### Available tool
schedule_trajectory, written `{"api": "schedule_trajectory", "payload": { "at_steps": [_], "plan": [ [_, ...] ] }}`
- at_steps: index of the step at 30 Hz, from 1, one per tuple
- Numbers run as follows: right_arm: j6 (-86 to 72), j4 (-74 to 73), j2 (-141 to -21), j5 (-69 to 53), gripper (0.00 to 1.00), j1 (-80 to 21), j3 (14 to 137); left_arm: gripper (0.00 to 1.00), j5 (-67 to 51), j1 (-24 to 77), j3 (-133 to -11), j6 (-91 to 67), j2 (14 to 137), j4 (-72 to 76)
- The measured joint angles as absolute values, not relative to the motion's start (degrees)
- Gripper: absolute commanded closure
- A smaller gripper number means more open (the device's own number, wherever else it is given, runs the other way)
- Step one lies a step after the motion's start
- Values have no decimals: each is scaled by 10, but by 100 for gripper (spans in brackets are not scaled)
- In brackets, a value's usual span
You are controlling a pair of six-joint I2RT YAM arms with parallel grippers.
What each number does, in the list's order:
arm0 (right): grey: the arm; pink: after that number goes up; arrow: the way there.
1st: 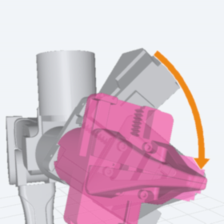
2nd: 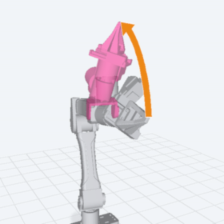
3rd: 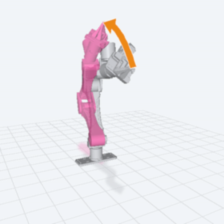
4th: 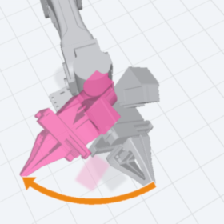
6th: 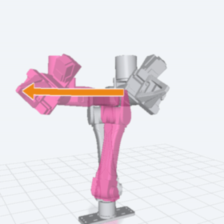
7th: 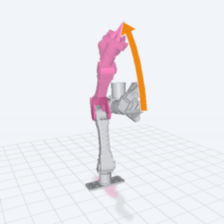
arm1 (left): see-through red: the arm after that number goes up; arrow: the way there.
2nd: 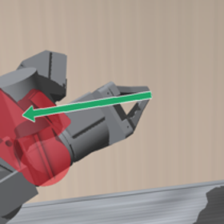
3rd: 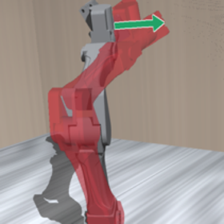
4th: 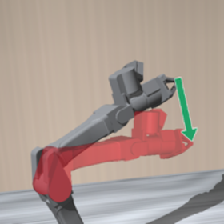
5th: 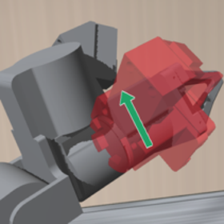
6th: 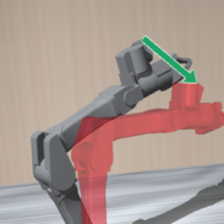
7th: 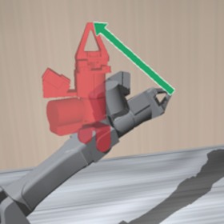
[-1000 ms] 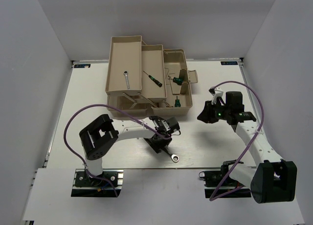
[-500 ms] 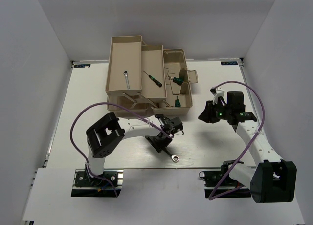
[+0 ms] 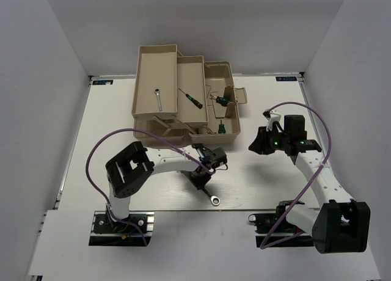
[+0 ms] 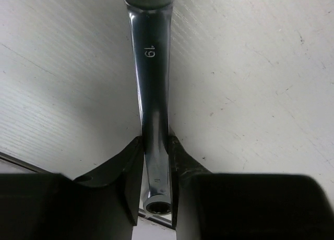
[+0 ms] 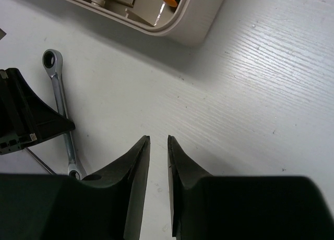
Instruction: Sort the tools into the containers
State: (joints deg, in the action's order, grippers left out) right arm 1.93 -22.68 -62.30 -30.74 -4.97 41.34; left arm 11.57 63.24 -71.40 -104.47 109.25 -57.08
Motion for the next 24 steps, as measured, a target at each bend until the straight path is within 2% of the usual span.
{"api": "schedule_trajectory", "payload": {
  "at_steps": [2,5,13,24],
  "plan": [
    [20,-229,-623,-307,74,-49,413,83,116,632,-712,-1044,1092,-569],
    [22,-232,-623,-307,76,-48,414,99,116,632,-708,-1044,1089,-564],
    [22,-239,-623,-308,76,-44,415,100,126,632,-697,-1028,1078,-556],
    [22,-241,-623,-308,76,-37,415,100,248,649,-695,-1001,1074,-660]
  ]
}}
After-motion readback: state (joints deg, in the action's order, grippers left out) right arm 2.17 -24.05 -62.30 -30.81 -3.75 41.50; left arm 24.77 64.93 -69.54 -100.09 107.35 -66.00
